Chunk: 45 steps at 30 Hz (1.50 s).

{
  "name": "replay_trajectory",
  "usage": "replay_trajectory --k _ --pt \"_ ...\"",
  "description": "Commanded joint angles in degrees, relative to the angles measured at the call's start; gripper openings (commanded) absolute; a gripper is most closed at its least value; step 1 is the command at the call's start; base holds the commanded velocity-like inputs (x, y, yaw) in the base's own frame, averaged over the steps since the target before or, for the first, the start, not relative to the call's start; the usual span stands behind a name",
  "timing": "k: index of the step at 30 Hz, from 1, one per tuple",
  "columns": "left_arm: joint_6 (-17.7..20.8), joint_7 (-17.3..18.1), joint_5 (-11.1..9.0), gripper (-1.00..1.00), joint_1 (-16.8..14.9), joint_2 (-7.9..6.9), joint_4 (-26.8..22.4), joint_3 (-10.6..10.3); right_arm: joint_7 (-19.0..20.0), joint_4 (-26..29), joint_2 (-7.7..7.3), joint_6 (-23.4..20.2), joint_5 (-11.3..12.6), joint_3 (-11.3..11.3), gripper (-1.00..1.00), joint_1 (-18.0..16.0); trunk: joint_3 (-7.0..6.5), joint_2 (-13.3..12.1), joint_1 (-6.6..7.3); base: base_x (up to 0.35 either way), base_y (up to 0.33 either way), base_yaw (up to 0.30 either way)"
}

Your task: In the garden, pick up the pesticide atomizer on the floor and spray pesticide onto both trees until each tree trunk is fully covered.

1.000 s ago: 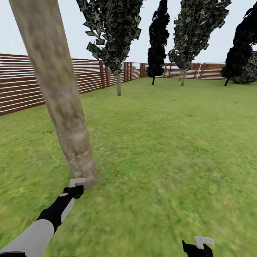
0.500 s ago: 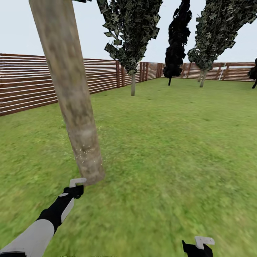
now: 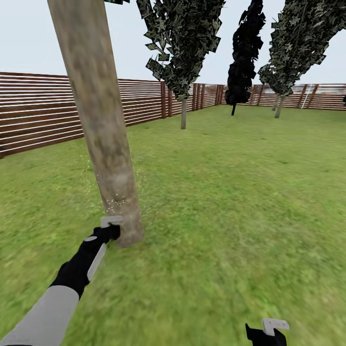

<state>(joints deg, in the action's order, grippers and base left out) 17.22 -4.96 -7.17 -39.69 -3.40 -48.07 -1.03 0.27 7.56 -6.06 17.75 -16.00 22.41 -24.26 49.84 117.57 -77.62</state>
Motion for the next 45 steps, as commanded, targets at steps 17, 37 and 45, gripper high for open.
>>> replay_trajectory --k 17,37,45 --pt "13.7 0.2 -0.1 -1.00 0.1 -3.68 -18.4 2.9 0.0 0.0 0.00 0.0 0.0 0.0 1.00 0.0 0.00 0.0 0.00 0.000 0.000 0.000" --pt "19.7 15.0 0.5 -1.00 0.2 -11.97 -16.7 4.3 0.1 0.0 0.07 0.0 0.0 0.0 1.00 0.0 0.00 0.0 0.00 0.000 0.000 0.000" --pt "10.6 15.0 0.4 -1.00 -0.1 -11.28 -6.5 4.0 0.1 0.0 0.09 0.0 0.0 0.0 1.00 0.0 0.00 0.0 0.00 0.000 0.000 0.000"
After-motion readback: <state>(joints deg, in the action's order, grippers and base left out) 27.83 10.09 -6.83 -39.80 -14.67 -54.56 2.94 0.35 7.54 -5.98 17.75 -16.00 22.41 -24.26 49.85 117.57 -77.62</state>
